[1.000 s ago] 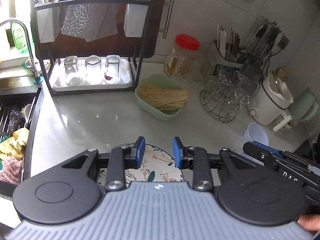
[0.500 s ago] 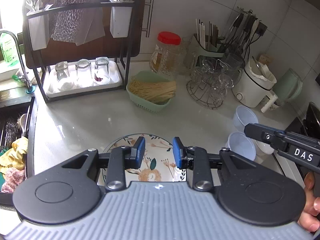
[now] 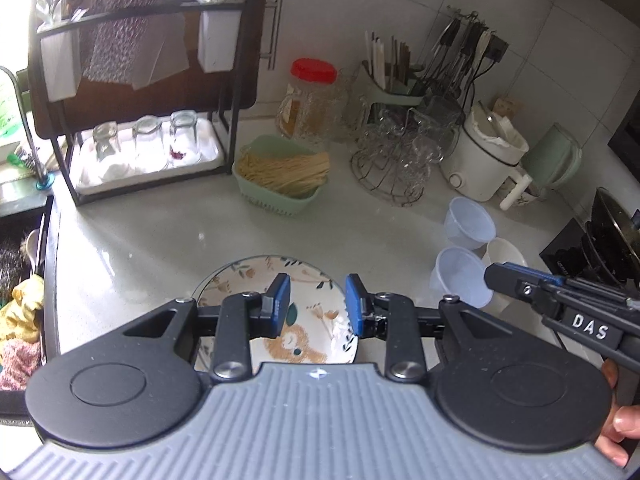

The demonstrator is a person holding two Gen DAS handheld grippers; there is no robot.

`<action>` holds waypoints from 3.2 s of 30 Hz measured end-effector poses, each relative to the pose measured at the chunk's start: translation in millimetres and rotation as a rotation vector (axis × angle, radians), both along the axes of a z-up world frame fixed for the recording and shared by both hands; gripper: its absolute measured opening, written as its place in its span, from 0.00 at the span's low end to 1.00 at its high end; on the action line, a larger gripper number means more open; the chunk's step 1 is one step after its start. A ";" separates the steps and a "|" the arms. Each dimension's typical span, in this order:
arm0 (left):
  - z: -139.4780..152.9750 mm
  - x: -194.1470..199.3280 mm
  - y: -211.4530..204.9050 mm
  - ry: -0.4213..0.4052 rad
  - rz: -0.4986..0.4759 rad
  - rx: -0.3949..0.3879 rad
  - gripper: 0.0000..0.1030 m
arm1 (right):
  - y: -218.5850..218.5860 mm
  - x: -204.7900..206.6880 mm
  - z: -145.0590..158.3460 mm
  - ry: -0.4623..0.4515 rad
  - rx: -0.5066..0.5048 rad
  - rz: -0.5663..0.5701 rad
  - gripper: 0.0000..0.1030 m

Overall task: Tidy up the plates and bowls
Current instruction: 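Move both grippers from the plates to the light blue plastic bowl, then close both grippers side by side on the light blue bowl's rim, then lift the light blue bowl and carry it beside the plate stack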

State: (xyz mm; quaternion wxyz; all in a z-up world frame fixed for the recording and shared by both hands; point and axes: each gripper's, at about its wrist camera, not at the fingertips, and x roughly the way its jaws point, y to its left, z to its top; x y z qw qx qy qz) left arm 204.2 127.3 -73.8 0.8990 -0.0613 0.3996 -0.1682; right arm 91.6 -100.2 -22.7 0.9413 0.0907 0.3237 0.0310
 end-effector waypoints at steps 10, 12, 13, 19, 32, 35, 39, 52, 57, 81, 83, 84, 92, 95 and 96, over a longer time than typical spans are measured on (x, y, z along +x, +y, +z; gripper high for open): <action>-4.8 14.4 -56.8 0.022 -0.033 -0.015 0.43 | -43.1 0.7 -5.2 -0.017 -0.004 -0.050 0.18; -9.8 18.6 -74.9 0.029 -0.061 -0.003 0.44 | -55.8 2.0 -8.9 -0.019 -0.023 -0.053 0.18; -12.9 21.3 -84.8 0.033 -0.073 -0.003 0.44 | -63.1 3.3 -11.5 -0.020 -0.029 -0.049 0.18; -22.2 35.0 -136.0 0.021 -0.110 0.016 0.49 | -104.4 12.2 -19.2 -0.008 -0.071 -0.082 0.18; -74.2 87.1 -204.0 0.170 -0.114 0.046 0.51 | -166.7 22.0 -62.0 0.055 -0.038 -0.142 0.18; -85.0 94.2 -212.5 0.199 -0.122 0.047 0.51 | -181.9 25.5 -70.4 0.055 -0.022 -0.156 0.18; -92.7 101.0 -224.0 0.218 -0.133 0.078 0.53 | -199.9 28.7 -79.9 0.063 -0.012 -0.208 0.18; -117.5 120.9 -251.3 0.312 -0.131 0.088 0.55 | -226.7 24.1 -111.1 0.070 0.075 -0.200 0.68; -124.6 126.6 -262.7 0.317 -0.134 0.077 0.55 | -230.8 26.6 -119.6 0.074 0.111 -0.187 0.68; -158.3 142.7 -280.9 0.412 -0.049 0.123 0.11 | -229.8 55.3 -152.4 0.171 0.213 -0.171 0.27; -161.1 143.5 -277.9 0.428 -0.044 0.091 0.09 | -230.9 56.5 -154.3 0.178 0.217 -0.176 0.25; -162.4 143.9 -276.9 0.434 -0.042 0.082 0.08 | -231.4 57.9 -155.6 0.185 0.221 -0.177 0.22; -157.6 141.0 -269.9 0.422 -0.019 0.060 0.08 | -225.9 63.4 -156.1 0.197 0.207 -0.139 0.14; -150.9 138.4 -261.8 0.395 0.012 0.063 0.08 | -220.0 67.0 -152.1 0.195 0.215 -0.122 0.14; -150.0 137.9 -258.1 0.392 0.025 0.060 0.08 | -216.9 68.7 -150.4 0.192 0.213 -0.112 0.14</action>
